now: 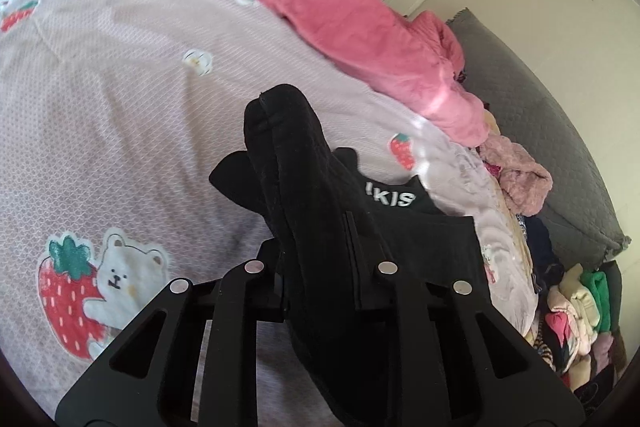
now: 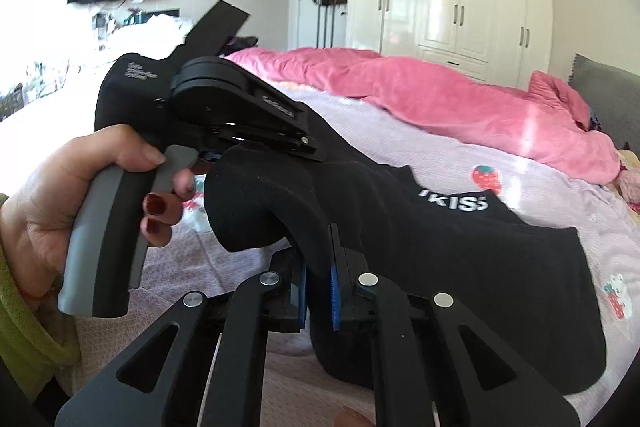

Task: Fold small clothes
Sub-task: 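Lift the shirt edge with both tools and fold it over the shirt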

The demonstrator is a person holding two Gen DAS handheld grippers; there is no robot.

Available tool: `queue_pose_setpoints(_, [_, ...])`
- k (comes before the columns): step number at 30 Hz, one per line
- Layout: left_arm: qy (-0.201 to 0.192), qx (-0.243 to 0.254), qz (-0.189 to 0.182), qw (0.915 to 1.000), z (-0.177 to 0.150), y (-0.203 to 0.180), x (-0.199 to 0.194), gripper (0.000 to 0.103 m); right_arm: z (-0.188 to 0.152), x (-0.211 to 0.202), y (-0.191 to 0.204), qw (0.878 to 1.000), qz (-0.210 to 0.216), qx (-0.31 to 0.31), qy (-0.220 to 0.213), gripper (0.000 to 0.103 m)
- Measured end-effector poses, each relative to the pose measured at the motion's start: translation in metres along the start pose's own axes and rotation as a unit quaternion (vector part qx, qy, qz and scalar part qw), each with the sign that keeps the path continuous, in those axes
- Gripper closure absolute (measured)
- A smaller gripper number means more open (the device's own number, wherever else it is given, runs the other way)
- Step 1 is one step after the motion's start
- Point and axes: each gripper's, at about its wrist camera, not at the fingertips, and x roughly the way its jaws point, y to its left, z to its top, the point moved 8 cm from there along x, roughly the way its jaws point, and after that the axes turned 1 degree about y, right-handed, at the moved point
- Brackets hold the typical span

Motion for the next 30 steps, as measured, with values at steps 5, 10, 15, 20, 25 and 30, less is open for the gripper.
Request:
queue_pose_setpoints(5, [-0.008, 0.022, 0.000, 0.9997, -0.004, -0.042, -0.003, 0.090, 0.001, -0.023, -0.036, 0.999, -0.014, 0.042, -0.015, 0.096])
queue_pose_setpoints(10, [-0.004, 0.033, 0.001, 0.9994, -0.008, -0.087, 0.009, 0.090, -0.008, -0.042, -0.071, 0.996, -0.024, 0.086, -0.018, 0.096])
queue_pose_setpoints(15, [0.008, 0.067, 0.014, 0.9976, -0.011, -0.129, 0.027, 0.090, -0.022, -0.056, -0.102, 0.992, -0.036, 0.121, -0.021, 0.096])
queue_pose_setpoints(20, [0.028, 0.093, 0.026, 0.9949, -0.021, -0.164, 0.052, 0.090, -0.036, -0.068, -0.131, 0.986, -0.051, 0.155, -0.021, 0.096])
queue_pose_setpoints(25, [0.052, 0.113, 0.036, 0.9915, -0.033, -0.193, 0.081, 0.090, -0.054, -0.077, -0.156, 0.980, -0.057, 0.188, -0.011, 0.096])
queue_pose_setpoints(30, [0.070, 0.127, 0.050, 0.9882, -0.048, -0.210, 0.107, 0.090, -0.068, -0.080, -0.178, 0.972, -0.059, 0.229, 0.001, 0.096])
